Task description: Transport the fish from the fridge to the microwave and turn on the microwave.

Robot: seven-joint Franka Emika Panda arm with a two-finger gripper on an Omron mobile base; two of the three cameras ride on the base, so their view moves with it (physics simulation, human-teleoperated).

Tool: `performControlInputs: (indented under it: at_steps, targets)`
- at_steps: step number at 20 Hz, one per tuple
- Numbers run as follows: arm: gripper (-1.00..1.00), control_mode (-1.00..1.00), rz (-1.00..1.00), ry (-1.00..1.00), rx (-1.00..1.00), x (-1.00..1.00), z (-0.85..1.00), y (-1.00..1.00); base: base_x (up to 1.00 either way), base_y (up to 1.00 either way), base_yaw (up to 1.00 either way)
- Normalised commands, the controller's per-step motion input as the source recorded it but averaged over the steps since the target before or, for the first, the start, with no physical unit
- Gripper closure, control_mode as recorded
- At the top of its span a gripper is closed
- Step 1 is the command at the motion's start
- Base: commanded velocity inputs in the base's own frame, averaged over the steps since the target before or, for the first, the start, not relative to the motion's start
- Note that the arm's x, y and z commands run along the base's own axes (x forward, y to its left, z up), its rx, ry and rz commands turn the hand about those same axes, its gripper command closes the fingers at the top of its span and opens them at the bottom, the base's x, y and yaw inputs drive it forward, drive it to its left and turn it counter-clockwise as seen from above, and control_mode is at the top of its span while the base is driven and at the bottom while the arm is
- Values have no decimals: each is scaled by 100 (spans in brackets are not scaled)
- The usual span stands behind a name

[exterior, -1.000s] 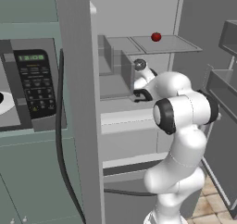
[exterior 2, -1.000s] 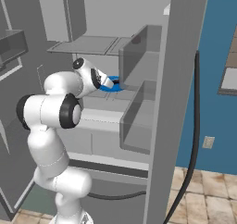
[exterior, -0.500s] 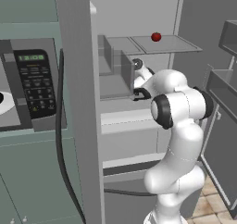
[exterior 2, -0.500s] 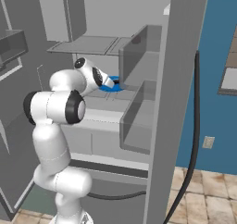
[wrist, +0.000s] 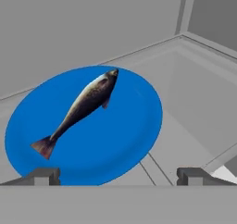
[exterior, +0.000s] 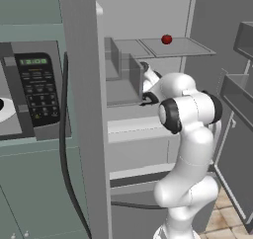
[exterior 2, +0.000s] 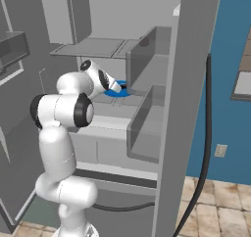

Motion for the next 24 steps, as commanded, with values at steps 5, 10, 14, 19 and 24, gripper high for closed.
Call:
performControlInputs:
  at_steps: [5,10,14,19,24]
  targets:
    - [-100,-100,0,7,0,20,-5,0,0,0,0]
    - [-100,-100,0,2,0,19,-7,0,0,0,0]
    - [-100,-100,0,0,0,16,-10,0,0,0,0]
    - [-100,-100,0,0,0,15,-11,0,0,0,0]
    - [-100,-100,0,0,0,16,-7,0,0,0,0]
